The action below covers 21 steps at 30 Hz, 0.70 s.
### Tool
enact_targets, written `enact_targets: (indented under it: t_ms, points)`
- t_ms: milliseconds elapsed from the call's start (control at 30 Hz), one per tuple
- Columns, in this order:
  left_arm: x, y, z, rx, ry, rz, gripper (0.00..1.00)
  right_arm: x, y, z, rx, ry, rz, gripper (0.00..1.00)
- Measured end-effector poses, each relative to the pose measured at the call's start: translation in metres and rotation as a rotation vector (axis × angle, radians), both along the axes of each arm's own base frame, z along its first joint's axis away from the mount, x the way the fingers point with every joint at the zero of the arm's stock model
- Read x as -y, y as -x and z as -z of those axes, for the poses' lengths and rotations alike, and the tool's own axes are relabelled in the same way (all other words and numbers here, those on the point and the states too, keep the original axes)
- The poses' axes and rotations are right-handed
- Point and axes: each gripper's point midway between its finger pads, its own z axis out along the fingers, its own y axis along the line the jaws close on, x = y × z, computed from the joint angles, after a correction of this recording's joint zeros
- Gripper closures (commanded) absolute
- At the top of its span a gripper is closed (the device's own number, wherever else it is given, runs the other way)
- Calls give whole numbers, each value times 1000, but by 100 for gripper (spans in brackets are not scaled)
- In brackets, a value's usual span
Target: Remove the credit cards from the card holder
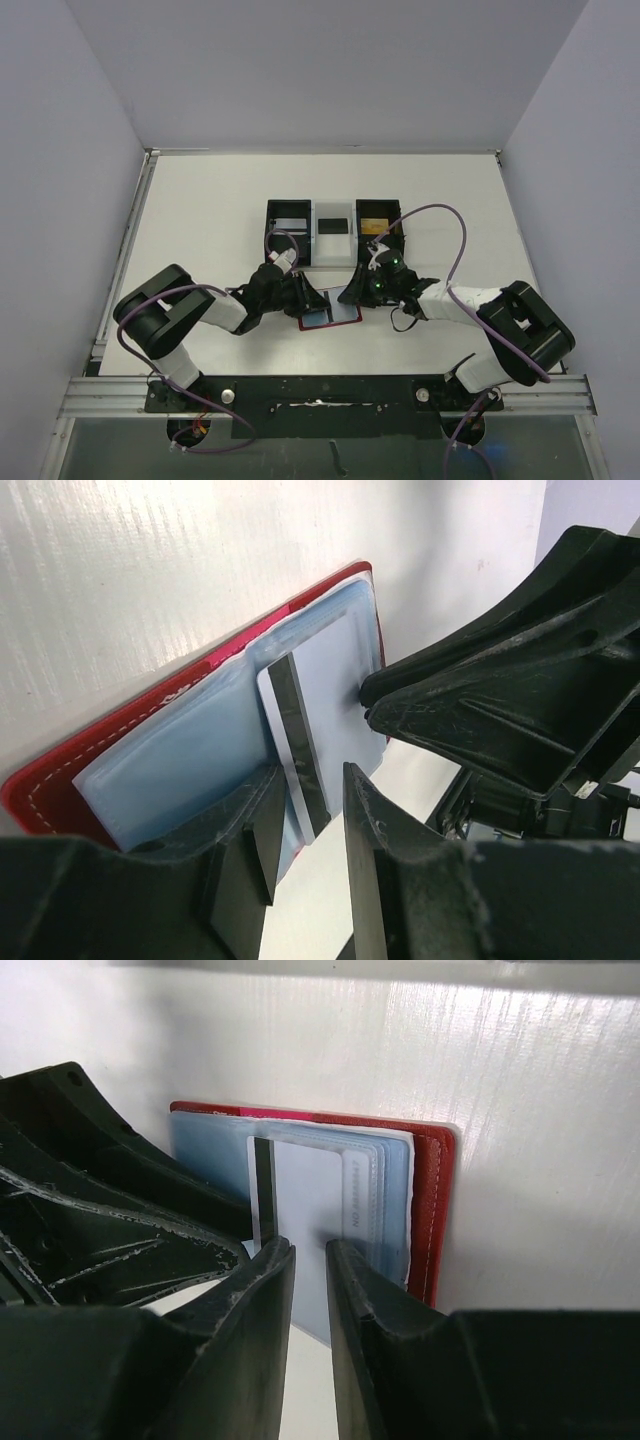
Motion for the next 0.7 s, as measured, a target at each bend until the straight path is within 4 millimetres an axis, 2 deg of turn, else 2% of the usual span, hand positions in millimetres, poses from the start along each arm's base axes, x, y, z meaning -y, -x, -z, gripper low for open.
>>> enact_targets:
  t_ms: [367, 700]
  points:
    - [-4, -1, 6, -24, 10, -25, 100, 0, -1, 0, 1, -38, 14, 79]
    - [-5, -2, 6, -24, 10, -42, 100, -4, 3, 1, -13, -47, -1, 77]
